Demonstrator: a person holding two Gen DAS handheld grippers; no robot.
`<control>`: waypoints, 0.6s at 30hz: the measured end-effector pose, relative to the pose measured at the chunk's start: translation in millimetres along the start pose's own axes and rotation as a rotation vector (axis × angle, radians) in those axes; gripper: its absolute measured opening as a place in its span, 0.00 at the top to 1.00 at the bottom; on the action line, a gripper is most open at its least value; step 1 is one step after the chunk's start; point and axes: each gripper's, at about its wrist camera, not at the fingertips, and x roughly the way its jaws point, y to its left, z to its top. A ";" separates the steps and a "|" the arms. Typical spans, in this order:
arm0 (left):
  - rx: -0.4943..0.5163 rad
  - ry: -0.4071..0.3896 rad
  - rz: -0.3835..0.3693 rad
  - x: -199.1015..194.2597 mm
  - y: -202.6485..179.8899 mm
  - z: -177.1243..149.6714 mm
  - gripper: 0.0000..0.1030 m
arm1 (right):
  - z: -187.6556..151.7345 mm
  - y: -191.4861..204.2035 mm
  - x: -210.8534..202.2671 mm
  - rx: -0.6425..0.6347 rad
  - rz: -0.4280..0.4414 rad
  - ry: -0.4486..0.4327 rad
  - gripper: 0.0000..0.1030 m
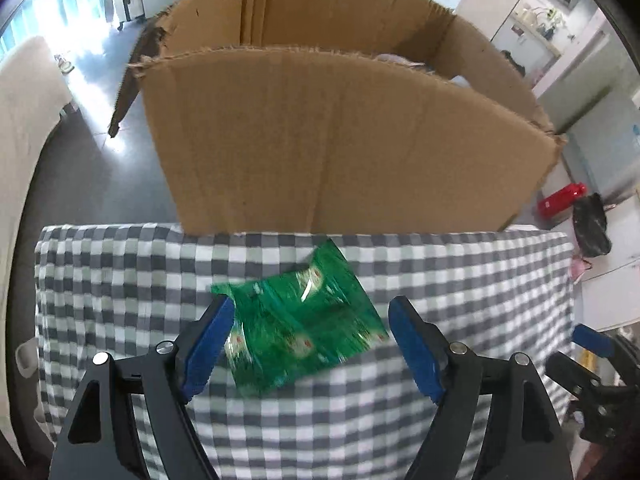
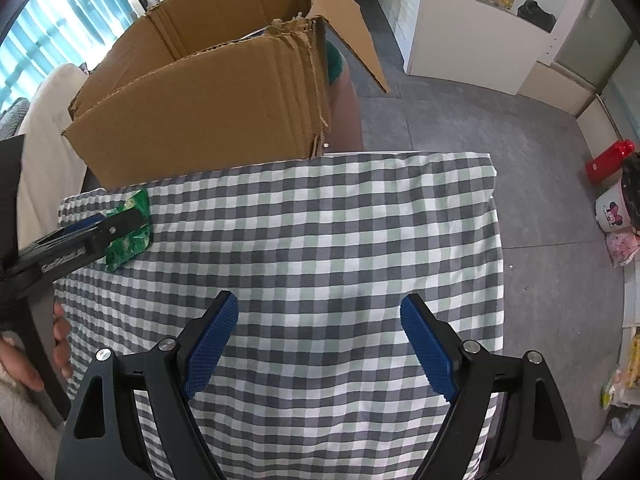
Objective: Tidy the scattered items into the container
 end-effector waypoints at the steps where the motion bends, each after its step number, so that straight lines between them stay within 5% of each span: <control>1: -0.009 0.013 0.007 8.6 1.2 0.4 0.20 | 0.0 -1.9 0.4 0.003 -0.002 0.001 0.19; 4: 0.004 -0.001 0.027 19.6 -3.3 4.4 0.12 | -0.2 -8.0 2.0 0.012 -0.011 0.009 0.19; 8: 0.022 -0.021 0.007 18.6 0.2 4.6 0.13 | -0.4 -12.4 2.8 0.010 -0.016 0.019 0.19; 9: 0.010 -0.027 -0.004 16.7 3.5 4.9 0.18 | 0.0 -13.9 2.6 0.012 -0.015 0.020 0.19; 11: -0.014 -0.034 -0.005 10.0 13.3 5.7 0.49 | 0.9 -14.9 1.6 0.019 -0.012 0.020 0.19; 18: -0.045 -0.032 -0.034 -6.3 43.9 -6.4 0.66 | 4.2 -10.9 1.2 0.021 0.000 0.019 0.19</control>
